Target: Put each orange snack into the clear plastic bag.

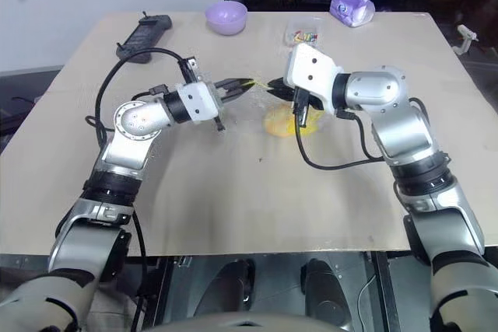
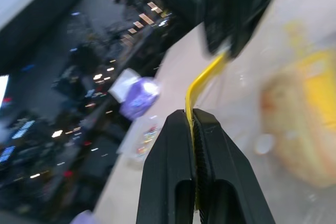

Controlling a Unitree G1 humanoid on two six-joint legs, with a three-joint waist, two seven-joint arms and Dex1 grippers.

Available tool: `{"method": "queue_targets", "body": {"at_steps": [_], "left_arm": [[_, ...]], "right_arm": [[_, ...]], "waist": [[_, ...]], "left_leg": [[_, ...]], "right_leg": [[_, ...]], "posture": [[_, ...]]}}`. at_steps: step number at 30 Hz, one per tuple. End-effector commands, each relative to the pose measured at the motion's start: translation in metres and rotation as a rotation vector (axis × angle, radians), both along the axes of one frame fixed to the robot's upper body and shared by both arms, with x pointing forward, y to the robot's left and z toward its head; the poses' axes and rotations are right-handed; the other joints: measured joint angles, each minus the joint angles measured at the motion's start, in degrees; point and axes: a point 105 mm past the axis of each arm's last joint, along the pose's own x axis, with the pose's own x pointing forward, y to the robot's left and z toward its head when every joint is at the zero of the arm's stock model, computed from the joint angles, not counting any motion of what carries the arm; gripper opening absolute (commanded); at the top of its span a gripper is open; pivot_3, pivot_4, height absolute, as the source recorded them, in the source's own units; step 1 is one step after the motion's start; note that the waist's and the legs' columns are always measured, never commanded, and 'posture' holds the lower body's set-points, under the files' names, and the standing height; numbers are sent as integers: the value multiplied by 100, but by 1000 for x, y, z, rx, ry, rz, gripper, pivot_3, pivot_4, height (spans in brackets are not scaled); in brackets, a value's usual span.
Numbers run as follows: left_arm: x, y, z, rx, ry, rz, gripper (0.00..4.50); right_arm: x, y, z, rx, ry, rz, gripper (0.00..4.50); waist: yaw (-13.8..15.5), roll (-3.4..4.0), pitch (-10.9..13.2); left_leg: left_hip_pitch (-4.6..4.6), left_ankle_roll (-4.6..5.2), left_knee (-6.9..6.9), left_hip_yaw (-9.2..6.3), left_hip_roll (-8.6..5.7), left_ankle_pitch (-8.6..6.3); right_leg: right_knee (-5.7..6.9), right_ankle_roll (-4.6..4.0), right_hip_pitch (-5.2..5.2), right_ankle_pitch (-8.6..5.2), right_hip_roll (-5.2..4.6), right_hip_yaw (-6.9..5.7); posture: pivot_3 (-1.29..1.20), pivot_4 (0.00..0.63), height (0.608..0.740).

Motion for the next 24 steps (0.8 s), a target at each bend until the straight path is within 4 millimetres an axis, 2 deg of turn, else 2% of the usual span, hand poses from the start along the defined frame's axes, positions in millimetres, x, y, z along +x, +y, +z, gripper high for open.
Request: {"method": "queue_targets", "body": {"at_steps": [1, 10, 20, 24], "left_arm": [[8, 20, 23, -53, -115, 84, 0], [16, 36, 21, -87, -148, 149, 0], [19, 39, 20, -103, -139, 157, 0], [20, 36, 21, -112, -135, 146, 0]], "right_arm": [[0, -8, 12, 7, -51, -17, 191], [7, -29, 13, -9, -49, -85, 191], [4, -65, 13, -16, -9, -173, 191], [3, -71, 15, -14, -5, -188, 191]], "waist": [[0, 0, 0], [2, 0, 0], [4, 0, 0], [-8, 0, 0]], "left_leg": [[0, 0, 0, 0, 0, 0], [-1, 0, 0, 0, -1, 0], [-1, 0, 0, 1, -1, 0], [-1, 0, 0, 2, 0, 0]], "right_leg": [[0, 0, 0, 0, 0, 0], [0, 0, -1, 0, 0, 0], [1, 0, -1, 0, -1, 0], [1, 0, -1, 0, -1, 1]], "posture": [[0, 150, 740], [0, 150, 740], [0, 150, 740], [0, 150, 740]]}}
